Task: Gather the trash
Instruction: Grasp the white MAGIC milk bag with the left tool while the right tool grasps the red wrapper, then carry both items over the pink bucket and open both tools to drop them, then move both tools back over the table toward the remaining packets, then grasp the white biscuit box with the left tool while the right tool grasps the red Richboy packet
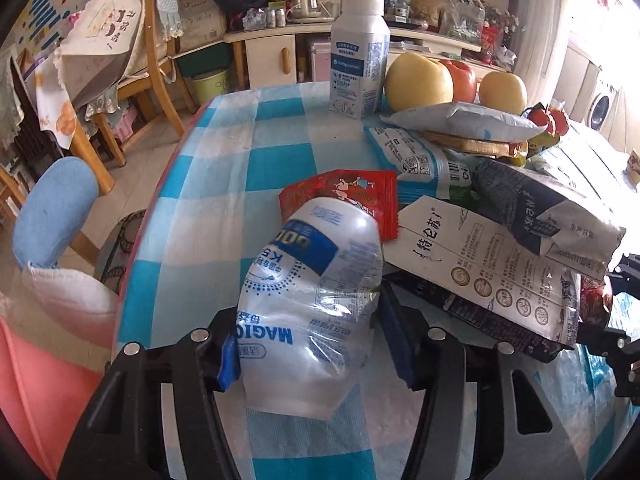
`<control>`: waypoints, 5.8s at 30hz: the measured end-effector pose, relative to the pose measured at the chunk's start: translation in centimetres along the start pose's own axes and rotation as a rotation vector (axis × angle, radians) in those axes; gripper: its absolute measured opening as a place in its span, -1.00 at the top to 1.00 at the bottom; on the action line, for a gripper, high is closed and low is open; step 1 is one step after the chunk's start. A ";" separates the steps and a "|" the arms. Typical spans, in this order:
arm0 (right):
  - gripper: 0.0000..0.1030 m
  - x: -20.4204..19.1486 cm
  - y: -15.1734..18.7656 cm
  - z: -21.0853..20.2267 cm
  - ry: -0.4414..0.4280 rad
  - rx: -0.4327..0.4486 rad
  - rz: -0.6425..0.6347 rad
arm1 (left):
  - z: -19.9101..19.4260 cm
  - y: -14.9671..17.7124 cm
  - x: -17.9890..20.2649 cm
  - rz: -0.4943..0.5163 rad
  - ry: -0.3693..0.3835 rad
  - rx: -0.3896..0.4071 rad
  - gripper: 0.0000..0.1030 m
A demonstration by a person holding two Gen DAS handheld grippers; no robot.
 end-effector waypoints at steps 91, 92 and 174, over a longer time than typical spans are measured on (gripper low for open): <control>-0.76 -17.3 -7.8 -4.5 0.032 0.139 -0.012 | -19.1 0.5 -13.2 -0.355 -0.408 0.323 -0.74; -0.76 -17.0 -7.7 -4.5 0.032 0.138 -0.006 | -18.9 0.3 -12.8 -0.344 -0.404 0.324 -0.74; -0.47 7.8 0.3 0.1 0.175 -0.007 0.264 | -0.4 -4.2 12.7 0.211 0.079 0.102 -0.25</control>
Point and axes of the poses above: each gripper's, at about its wrist camera, not at the fingertips, and z roughly the way its jaws point, x to its right, y to its underside, the point moved 8 cm from there along z, roughly the way its jaws point, and after that the axes turned 11 degrees about y, right-handed, at the moved point
